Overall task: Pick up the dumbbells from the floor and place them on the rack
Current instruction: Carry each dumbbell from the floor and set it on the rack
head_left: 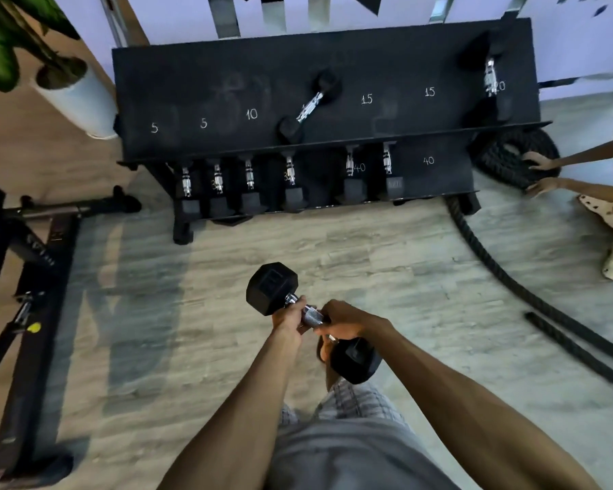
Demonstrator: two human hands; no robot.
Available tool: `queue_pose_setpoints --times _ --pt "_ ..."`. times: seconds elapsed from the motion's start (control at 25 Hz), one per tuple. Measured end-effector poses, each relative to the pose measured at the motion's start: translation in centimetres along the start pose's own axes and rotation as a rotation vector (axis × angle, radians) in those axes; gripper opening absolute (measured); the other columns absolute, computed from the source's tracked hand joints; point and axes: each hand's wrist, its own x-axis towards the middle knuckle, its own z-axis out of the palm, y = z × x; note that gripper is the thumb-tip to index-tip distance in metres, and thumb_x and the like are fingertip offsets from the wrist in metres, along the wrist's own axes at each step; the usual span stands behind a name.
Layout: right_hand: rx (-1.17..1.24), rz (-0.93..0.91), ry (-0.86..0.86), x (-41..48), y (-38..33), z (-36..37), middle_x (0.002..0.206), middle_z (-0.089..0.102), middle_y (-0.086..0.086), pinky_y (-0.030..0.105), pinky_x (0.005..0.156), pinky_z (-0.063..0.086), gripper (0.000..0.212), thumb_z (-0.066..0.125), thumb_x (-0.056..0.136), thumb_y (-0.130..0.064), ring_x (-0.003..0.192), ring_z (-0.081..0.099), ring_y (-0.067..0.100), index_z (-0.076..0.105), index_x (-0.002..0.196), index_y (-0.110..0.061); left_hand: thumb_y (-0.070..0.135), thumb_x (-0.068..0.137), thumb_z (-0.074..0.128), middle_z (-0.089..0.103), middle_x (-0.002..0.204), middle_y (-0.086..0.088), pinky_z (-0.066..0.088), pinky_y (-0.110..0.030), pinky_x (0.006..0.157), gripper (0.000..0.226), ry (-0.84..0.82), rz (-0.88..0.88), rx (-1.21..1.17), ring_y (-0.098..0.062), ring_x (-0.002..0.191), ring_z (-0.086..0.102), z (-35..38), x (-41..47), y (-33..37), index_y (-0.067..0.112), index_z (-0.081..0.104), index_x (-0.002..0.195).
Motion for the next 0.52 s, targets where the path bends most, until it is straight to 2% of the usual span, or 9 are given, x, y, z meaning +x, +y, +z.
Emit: queue_pose_setpoints --times 0.08,0.2,0.32,0.44,0.52 --pt "0.031 0.019 -0.005 2.5 1.4 -4.8 0.069 0.065 0.000 0.016 0.052 0.040 0.017 0.064 0.091 -0.023 0.057 0.060 0.010 0.063 0.078 -0.011 0.015 0.089 0.068 0.070 0.065 -0.006 0.054 -0.026 0.047 0.011 0.006 -0.013 0.013 -0.017 0.054 0.066 4.2 1.8 3.1 0.008 0.061 0.092" --pt "0.050 0.022 -0.011 5.3 3.0 -11.1 0.064 0.064 0.000 0.020 0.058 0.044 0.023 0.063 0.091 -0.021 0.059 0.062 0.014 0.062 0.069 -0.014 0.015 0.087 0.070 0.070 0.079 -0.009 0.055 -0.027 0.050 0.022 0.014 -0.005 0.038 -0.021 0.067 0.066 9.9 3.8 7.6 0.006 0.062 0.106" --pt "0.080 0.041 -0.005 7.9 4.8 -17.1 0.062 0.063 -0.002 0.017 0.055 0.041 0.021 0.063 0.091 -0.019 0.058 0.060 0.013 0.062 0.071 -0.012 0.016 0.088 0.068 0.071 0.080 -0.009 0.053 -0.028 0.053 0.019 0.011 -0.007 0.055 -0.019 0.064 0.064 15.4 5.6 11.2 0.007 0.063 0.104" --pt "0.117 0.057 0.005 10.3 6.3 -22.7 0.081 0.072 0.016 0.015 0.051 0.043 0.011 0.064 0.091 -0.015 0.055 0.060 0.009 0.065 0.088 -0.005 0.017 0.087 0.070 0.069 0.100 -0.015 0.053 -0.030 0.056 0.035 0.017 -0.010 0.072 -0.021 0.070 0.064 20.6 7.2 15.0 0.004 0.061 0.118" --pt "0.167 0.068 0.021 11.7 7.4 -25.3 0.091 0.074 0.020 0.018 0.053 0.051 0.015 0.064 0.091 -0.015 0.057 0.064 0.015 0.065 0.094 -0.001 0.016 0.087 0.070 0.069 0.096 -0.014 0.052 -0.030 0.057 0.031 0.015 -0.013 0.089 -0.021 0.067 0.063 23.2 8.6 16.9 0.006 0.061 0.114"
